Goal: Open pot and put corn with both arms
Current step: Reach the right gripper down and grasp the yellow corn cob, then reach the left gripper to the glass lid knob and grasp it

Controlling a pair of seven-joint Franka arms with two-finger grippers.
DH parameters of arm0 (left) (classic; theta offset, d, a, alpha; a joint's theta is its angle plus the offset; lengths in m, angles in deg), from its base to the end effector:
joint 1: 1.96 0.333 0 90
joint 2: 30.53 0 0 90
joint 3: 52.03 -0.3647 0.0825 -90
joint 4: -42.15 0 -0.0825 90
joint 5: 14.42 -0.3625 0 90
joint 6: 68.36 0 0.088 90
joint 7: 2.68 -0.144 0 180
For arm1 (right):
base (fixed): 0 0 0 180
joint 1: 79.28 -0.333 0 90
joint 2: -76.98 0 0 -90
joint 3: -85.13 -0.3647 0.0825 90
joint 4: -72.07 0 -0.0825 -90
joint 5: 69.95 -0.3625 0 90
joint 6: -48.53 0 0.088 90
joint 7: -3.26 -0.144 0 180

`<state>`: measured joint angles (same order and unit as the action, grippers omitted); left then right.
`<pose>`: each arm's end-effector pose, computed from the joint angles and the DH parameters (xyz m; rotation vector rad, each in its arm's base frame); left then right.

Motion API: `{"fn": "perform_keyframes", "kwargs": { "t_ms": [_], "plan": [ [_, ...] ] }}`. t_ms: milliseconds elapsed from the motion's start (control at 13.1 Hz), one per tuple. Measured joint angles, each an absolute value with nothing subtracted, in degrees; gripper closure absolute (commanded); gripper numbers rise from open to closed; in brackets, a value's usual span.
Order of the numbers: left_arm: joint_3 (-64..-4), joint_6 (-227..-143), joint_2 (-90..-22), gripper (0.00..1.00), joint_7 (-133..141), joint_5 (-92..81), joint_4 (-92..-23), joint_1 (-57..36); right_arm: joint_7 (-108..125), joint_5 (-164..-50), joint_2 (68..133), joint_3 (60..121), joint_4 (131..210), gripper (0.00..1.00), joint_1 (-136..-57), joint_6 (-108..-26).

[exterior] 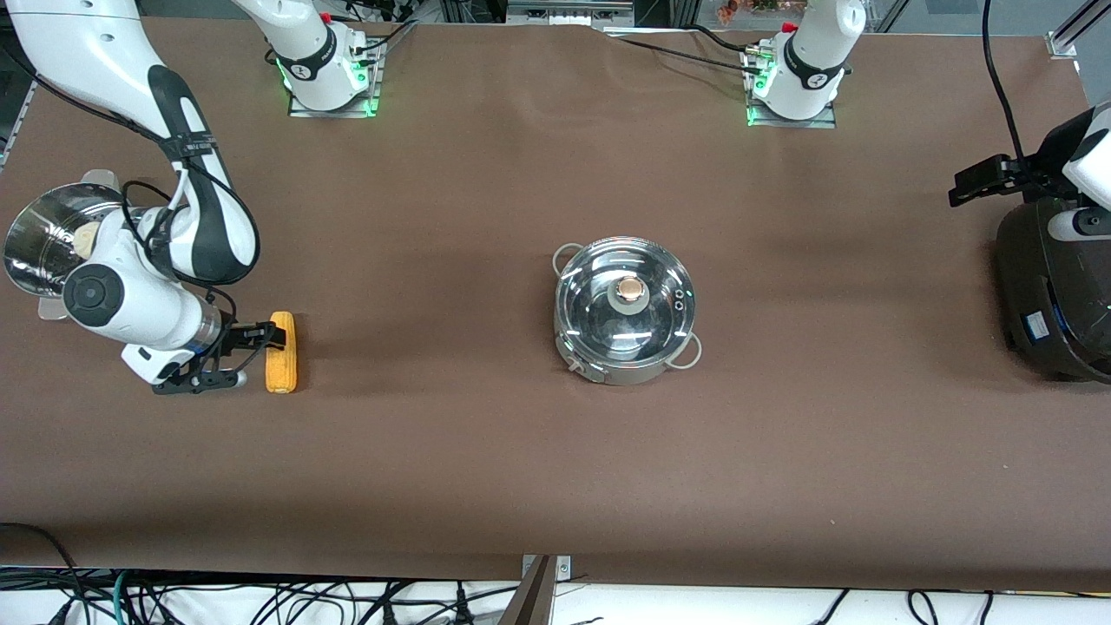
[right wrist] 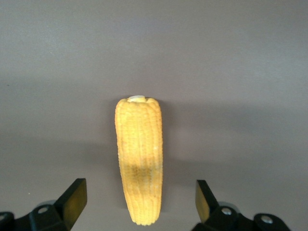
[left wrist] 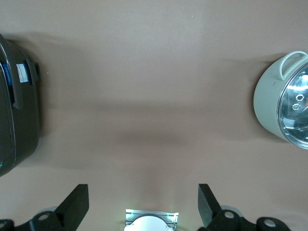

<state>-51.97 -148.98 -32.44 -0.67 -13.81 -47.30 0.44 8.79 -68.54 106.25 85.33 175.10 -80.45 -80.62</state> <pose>0.5182 0.0195 0.6108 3.1145 0.1171 -0.2929 0.6538 0.0099 0.2793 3.1156 0.2027 -0.0871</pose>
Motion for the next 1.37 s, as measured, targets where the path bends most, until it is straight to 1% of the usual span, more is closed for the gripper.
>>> {"fn": "perform_keyframes", "kwargs": {
  "t_ms": [534, 763, 839, 915, 1220, 1373],
  "plan": [
    [-51.9, -152.1, -33.5, 0.00, -0.8, -13.8, -47.2, 0.2, 8.8, -68.5, 109.7, 85.0, 179.0, 0.00, -80.7, -91.9],
    [-51.7, -152.1, -34.1, 0.00, -0.8, -13.2, -47.4, 0.3, 8.8, -68.5, 110.5, 85.0, 180.0, 0.00, -80.7, -94.1],
    [-50.8, -152.1, -34.2, 0.00, -0.3, -11.9, -47.5, 0.3, 8.8, -68.5, 110.6, 85.0, 180.1, 0.00, -80.7, -94.2],
    [-48.9, -152.1, -34.4, 0.00, 2.0, -11.1, -47.6, 0.4, 8.8, -68.5, 110.6, 85.0, 180.2, 0.00, -80.6, -94.2],
    [-37.9, -154.6, -36.7, 0.00, 18.6, -10.7, -47.7, -0.3, 8.9, -68.5, 110.6, 85.0, 180.2, 0.00, -80.4, -94.2],
    [-34.5, -156.5, -38.5, 0.00, 21.6, -10.7, -47.8, -1.0, 10.0, -68.5, 110.7, 85.1, 180.3, 0.00, -80.1, -94.6]
  ]
}}
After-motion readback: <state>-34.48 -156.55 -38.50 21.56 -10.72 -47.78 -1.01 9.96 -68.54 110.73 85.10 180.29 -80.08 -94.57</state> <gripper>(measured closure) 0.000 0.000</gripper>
